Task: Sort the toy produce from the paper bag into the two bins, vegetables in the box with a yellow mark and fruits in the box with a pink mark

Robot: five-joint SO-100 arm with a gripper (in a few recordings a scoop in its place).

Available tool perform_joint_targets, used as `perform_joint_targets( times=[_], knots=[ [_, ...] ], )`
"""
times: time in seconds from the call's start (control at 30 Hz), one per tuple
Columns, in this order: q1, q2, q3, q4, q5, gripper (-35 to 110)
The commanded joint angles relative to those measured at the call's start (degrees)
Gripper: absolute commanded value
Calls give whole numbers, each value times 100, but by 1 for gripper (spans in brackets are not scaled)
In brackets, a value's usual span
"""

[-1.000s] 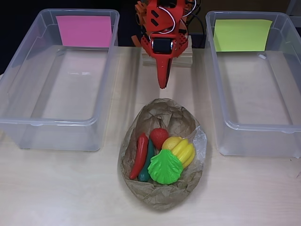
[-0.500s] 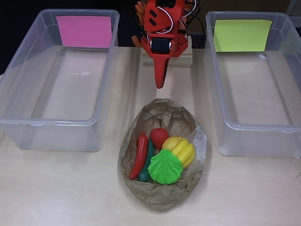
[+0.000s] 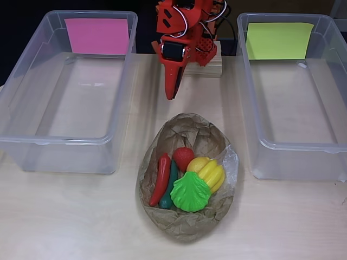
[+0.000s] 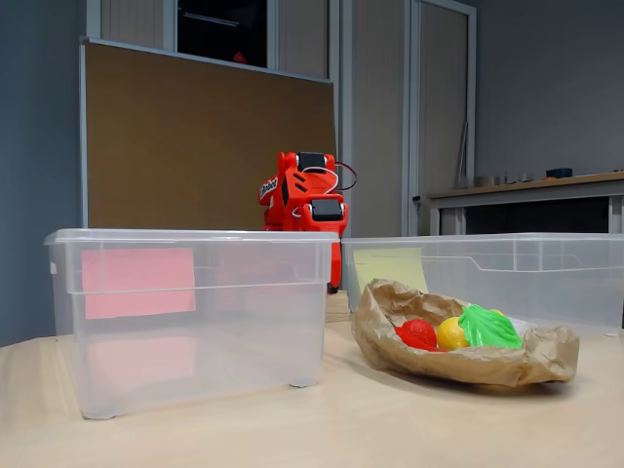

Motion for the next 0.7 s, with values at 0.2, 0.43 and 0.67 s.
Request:
perform_joint_targets(
  times=[0.2,0.43,0.67],
  knots=[
    [-396,-2285,-2312,-35,-1389,0],
    [-703,-4667,-3516,-905,-782,1],
    [-870,-7427,-5353,-1863,-773,2]
  ],
)
